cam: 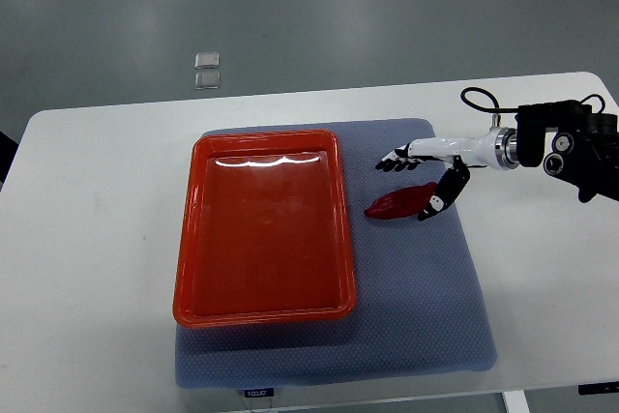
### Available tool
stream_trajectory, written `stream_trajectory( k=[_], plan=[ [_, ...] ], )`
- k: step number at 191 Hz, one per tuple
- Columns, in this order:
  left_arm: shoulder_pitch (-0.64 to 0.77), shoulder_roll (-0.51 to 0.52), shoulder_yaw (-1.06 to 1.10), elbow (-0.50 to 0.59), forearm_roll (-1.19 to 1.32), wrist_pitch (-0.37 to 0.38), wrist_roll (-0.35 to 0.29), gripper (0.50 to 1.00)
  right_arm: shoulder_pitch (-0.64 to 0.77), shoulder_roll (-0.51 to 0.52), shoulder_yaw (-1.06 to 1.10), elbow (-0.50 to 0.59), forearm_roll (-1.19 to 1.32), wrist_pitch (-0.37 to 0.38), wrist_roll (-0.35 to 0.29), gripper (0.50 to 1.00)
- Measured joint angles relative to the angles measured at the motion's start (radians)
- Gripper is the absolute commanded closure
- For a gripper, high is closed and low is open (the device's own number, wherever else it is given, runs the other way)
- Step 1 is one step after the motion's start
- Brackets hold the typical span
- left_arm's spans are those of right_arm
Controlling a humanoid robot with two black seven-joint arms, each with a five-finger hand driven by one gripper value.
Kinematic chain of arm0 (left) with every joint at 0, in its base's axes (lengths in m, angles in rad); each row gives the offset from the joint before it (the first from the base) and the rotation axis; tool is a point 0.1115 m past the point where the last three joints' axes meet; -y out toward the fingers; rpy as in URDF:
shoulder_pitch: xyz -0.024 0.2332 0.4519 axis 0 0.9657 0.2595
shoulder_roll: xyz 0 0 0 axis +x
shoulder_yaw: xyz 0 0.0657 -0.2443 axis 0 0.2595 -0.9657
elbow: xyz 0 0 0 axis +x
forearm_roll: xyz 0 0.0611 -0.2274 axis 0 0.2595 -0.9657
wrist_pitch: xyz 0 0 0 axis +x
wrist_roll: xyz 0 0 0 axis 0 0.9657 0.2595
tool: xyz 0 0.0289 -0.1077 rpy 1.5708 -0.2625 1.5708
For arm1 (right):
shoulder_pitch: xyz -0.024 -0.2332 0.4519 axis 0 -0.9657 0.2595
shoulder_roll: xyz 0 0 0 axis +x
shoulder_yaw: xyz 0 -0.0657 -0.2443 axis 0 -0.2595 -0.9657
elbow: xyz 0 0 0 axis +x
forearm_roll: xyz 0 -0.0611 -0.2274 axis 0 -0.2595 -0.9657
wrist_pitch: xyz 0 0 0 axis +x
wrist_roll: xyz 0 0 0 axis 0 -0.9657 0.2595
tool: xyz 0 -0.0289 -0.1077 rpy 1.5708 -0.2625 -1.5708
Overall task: Place red pepper on red tray
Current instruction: 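Lower the right hand onto the red pepper and close fingers around it, then carry the held pepper with the right hand over the red tray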
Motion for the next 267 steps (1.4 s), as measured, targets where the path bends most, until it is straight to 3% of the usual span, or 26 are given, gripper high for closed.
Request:
stream_trajectory(
  k=[82,142,162,177,215,267],
  plan=[
    [0.000,0.000,0.000,0.000,0.000,0.000,0.000,0.500,-0.064,0.006,-0.004,-0.008,-0.097,-0.116,0.038,0.705],
    [0.000,0.000,0.000,0.000,0.000,0.000,0.000,0.500,-0.067,0.010,-0.006,-0.016,-0.120,-0.135,0.045,0.777],
    [0.000,0.000,0.000,0.000,0.000,0.000,0.000,0.500,-0.074,0.011,-0.007,-0.027,-0.132,-0.140,0.049,0.818],
    [0.000,0.000,0.000,0.000,0.000,0.000,0.000,0.500,-0.078,0.011,-0.008,-0.031,-0.140,-0.149,0.050,0.879],
    [0.000,0.000,0.000,0.000,0.000,0.000,0.000,0.500,-0.088,0.011,-0.008,-0.044,-0.163,-0.169,0.051,0.944],
    [0.000,0.000,0.000,0.000,0.000,0.000,0.000,0.500,-0.078,0.011,-0.007,-0.049,-0.167,-0.168,0.051,0.961]
  ],
)
